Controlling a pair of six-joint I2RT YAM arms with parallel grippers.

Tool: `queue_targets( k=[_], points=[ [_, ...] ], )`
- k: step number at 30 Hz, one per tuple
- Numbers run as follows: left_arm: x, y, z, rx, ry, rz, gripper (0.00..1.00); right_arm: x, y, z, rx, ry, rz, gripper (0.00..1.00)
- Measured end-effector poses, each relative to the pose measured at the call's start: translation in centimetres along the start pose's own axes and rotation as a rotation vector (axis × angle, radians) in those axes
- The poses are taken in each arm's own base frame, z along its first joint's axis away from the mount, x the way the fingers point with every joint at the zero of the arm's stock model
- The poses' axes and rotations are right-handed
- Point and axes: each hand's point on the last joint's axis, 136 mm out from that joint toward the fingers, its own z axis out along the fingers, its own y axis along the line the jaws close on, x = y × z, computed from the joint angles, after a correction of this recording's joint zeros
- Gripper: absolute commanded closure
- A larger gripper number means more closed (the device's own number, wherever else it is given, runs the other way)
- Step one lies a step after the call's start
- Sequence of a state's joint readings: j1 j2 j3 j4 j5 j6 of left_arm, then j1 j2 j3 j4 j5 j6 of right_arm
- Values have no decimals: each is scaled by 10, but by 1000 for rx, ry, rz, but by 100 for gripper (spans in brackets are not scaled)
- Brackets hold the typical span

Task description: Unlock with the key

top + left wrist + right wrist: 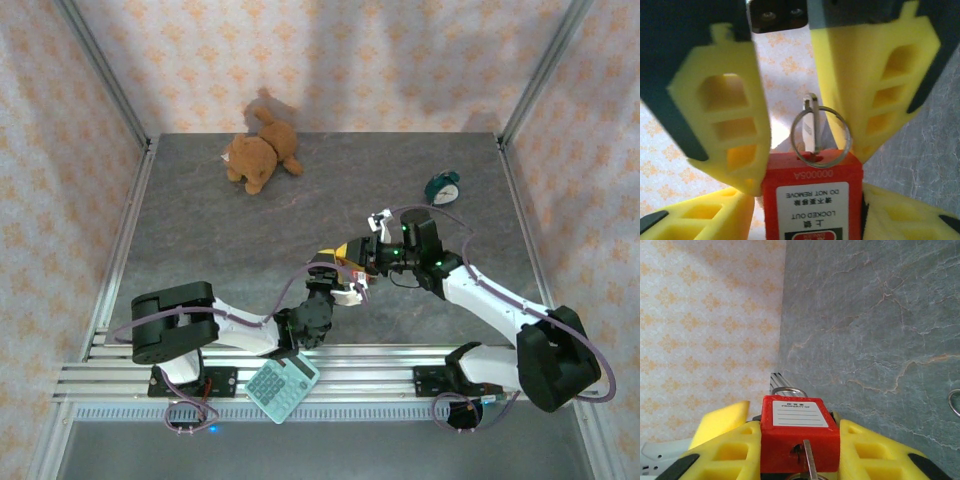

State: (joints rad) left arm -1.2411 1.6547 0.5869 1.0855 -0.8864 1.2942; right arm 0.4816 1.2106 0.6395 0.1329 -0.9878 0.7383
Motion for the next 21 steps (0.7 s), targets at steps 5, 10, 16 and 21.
queue_targets(
  k=[5,10,16,21],
  points=[
    [-1,10,-2,-2,-9,-40,25,-4,2,-1,9,-12,-8,74],
    [2,17,-7,6,-3,-68,22,-21,1,-9,24,-63,-2,74],
    [6,30,-25,19,-2,-137,22,-58,8,-29,42,-175,-25,74],
    [25,71,-30,96,-15,-361,30,-74,18,-39,40,-217,-72,74]
  ],
)
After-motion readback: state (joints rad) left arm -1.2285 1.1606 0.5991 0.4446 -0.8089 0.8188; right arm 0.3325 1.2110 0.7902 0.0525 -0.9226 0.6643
